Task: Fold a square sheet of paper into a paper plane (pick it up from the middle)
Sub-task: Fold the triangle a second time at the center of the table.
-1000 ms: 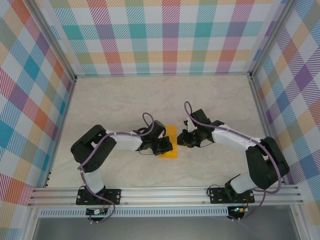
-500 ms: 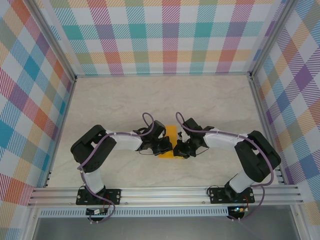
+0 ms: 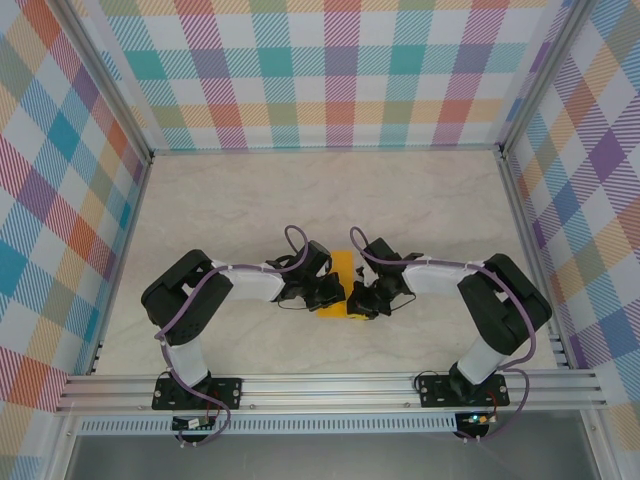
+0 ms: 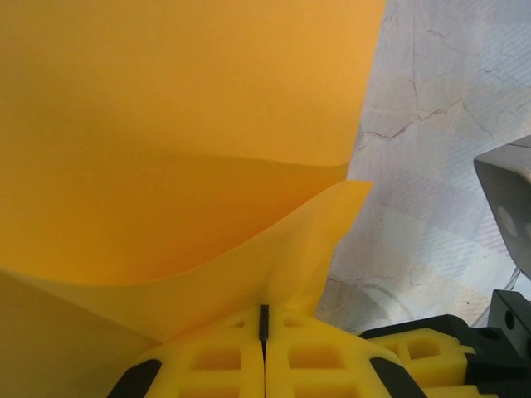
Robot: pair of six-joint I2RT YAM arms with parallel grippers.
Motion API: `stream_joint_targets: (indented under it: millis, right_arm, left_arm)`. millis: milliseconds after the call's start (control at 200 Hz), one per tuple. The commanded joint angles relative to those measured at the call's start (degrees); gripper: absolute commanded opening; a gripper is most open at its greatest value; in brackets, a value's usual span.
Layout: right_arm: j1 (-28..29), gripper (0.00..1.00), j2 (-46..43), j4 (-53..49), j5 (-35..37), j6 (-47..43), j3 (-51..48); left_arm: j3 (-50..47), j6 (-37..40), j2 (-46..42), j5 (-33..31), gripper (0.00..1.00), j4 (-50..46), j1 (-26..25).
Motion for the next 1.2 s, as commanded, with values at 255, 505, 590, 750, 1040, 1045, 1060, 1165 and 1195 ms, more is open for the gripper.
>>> stream_joint_targets:
  millis: [255, 505, 590, 750, 1040, 1045, 1060, 1165, 1195]
  right_arm:
    - [0.41, 0.13, -4.43, -2.66, 0.98, -0.26, 1.64]
    - [0.4, 0.13, -0.6, -0.88, 1.23, -0.74, 1.12]
    - [0.42, 0.13, 0.49, -1.07, 2.38, -0.86, 0.98]
    - [0.38, 0.12, 0.89, -1.98, 3.02, -0.57, -0.84]
    - [0.43, 0.12, -6.34, 2.7, 3.22, -0.27, -0.7]
    - [0.43, 0.12, -6.27, 2.76, 3.24, -0.33, -0.72]
    - [0.43, 0.12, -5.95, 2.97, 3.3, -0.38, -0.74]
    - [0.42, 0.12, -3.22, 4.42, 2.61, -0.36, -1.22]
    - [0.42, 0.12, -2.56, 5.05, 2.39, -0.2, -1.37]
  left_arm:
    - [-2.13, -0.58, 1.15, -3.52, 0.06, -5.13, -1.05]
    - [-2.02, -0.58, 1.16, -3.43, 0.06, -5.05, -1.05]
    - [-2.15, -0.62, 1.06, -3.43, 0.05, -5.07, -1.06]
    - [-2.19, -0.66, 0.67, -3.49, 0.05, -5.07, -1.02]
    - [-2.22, -0.8, 0.87, -3.44, 0.05, -4.73, -1.01]
    - [-2.2, -0.82, 0.88, -3.43, 0.05, -4.69, -1.01]
    - [-2.19, -0.84, 0.89, -3.43, 0.05, -4.62, -1.05]
    - [-2.2, -0.84, 0.88, -3.33, 0.05, -4.62, -1.01]
    - [-2.21, -0.84, 0.93, -3.33, 0.05, -4.5, -1.0]
